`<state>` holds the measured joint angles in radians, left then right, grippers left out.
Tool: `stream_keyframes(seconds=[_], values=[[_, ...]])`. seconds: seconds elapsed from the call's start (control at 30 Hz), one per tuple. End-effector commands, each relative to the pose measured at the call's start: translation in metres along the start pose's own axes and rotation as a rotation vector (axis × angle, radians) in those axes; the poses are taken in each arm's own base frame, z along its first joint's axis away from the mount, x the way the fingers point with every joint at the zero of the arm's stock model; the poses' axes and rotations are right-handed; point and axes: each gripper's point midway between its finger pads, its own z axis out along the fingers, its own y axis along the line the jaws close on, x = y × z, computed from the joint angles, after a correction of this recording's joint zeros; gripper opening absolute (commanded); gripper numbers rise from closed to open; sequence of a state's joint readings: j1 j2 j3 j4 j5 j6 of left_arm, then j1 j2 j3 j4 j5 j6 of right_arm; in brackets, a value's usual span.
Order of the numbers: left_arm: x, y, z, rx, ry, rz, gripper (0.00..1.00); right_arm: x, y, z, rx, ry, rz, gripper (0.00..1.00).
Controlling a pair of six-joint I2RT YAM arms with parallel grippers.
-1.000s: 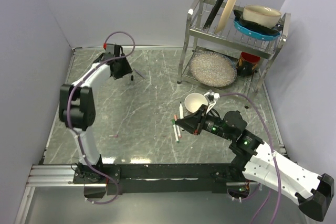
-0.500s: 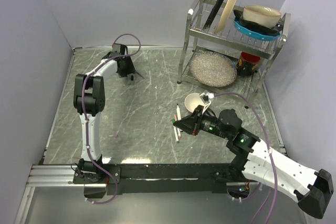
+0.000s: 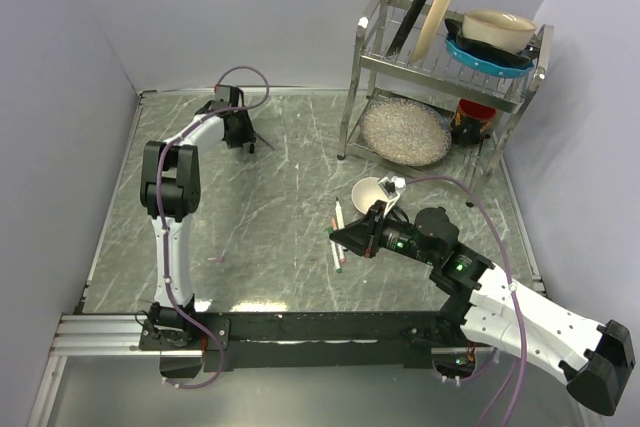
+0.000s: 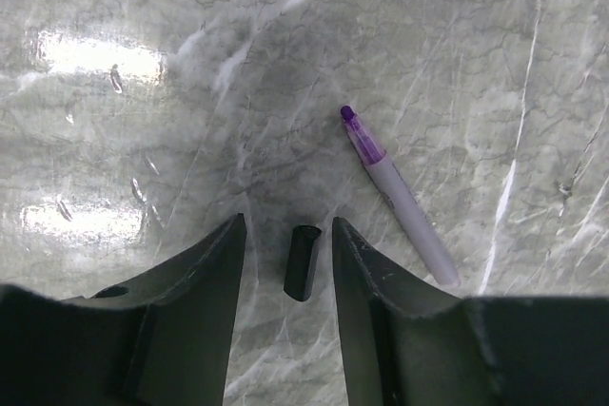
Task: Insert the pens into the pen caps
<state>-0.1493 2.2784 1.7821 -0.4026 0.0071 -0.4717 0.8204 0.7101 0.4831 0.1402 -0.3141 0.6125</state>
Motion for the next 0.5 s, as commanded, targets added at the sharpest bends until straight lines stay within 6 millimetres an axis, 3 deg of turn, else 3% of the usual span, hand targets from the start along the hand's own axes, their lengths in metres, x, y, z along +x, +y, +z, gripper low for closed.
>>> stream_keyframes(seconds=[0.0, 0.47], values=[[0.018, 0.004, -0.001, -0.044, 0.047, 0.061, 0.45, -0.015, 0.009, 0.002, -0.031, -0.048, -0.023, 0.00], [0.034, 0.002, -0.003, -0.099, 0.080, 0.127, 0.39, -0.015, 0.006, 0.002, -0.015, -0.052, -0.020, 0.00]])
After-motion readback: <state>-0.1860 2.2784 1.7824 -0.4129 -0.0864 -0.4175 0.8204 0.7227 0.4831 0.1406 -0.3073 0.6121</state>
